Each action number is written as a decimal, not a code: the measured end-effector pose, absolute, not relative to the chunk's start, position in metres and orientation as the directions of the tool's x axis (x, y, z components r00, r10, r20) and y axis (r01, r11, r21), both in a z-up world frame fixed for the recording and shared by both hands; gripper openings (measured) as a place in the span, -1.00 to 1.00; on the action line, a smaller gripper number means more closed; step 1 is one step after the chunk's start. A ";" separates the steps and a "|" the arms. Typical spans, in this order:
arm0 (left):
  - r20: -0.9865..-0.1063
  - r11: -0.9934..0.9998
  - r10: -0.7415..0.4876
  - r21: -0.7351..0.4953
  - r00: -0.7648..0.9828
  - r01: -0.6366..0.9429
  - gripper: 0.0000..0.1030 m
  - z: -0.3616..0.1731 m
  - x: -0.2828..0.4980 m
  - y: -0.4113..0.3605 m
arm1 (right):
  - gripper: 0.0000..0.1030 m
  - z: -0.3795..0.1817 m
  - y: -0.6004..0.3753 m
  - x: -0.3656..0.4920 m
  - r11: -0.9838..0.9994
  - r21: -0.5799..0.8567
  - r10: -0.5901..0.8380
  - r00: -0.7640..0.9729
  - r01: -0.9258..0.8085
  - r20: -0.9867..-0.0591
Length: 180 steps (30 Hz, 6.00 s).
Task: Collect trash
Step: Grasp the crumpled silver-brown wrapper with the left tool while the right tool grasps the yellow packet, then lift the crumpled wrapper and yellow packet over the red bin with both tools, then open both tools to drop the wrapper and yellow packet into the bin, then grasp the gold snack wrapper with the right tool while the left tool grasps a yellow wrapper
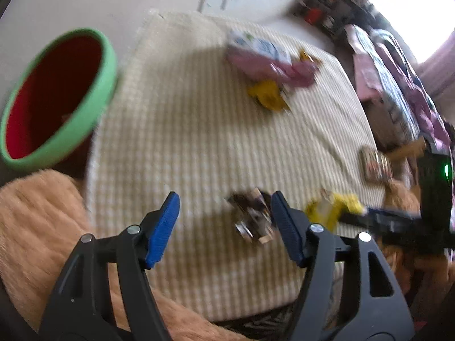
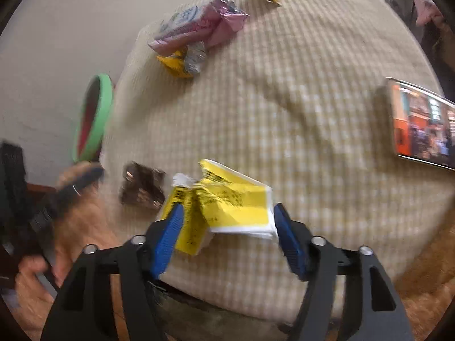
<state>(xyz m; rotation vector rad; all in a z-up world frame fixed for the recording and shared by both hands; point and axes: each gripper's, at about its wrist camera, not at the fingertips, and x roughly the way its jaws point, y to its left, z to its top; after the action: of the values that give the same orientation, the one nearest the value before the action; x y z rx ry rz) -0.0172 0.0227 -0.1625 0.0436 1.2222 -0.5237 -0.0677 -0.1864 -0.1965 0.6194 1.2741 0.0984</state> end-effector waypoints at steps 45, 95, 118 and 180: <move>-0.747 0.966 -0.205 -0.052 0.632 0.252 -0.41 -0.072 0.030 0.034 | -0.09 -0.070 -0.149 -0.001 0.955 0.294 0.194 0.655 0.045 -0.730; -0.779 0.995 0.031 -0.036 0.626 -0.093 -0.41 -0.099 0.081 0.196 | -0.09 -0.061 0.003 0.122 0.934 0.216 0.348 0.590 -0.283 -0.729; -0.810 0.986 0.059 -0.045 0.584 -0.161 -0.41 -0.118 0.105 0.225 | -0.05 -0.077 0.067 0.169 0.914 0.158 0.352 0.537 -0.374 -0.766; -0.895 0.871 -0.284 -0.091 0.344 0.483 0.13 -0.180 0.064 -0.103 | -0.60 -0.168 -0.255 -0.041 0.916 0.302 0.110 0.558 0.264 -0.822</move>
<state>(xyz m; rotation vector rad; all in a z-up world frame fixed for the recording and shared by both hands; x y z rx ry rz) 0.0636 -0.1029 -0.1798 0.2031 1.1144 -0.5029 -0.0408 -0.2554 -0.1679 0.4204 0.9821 -0.0939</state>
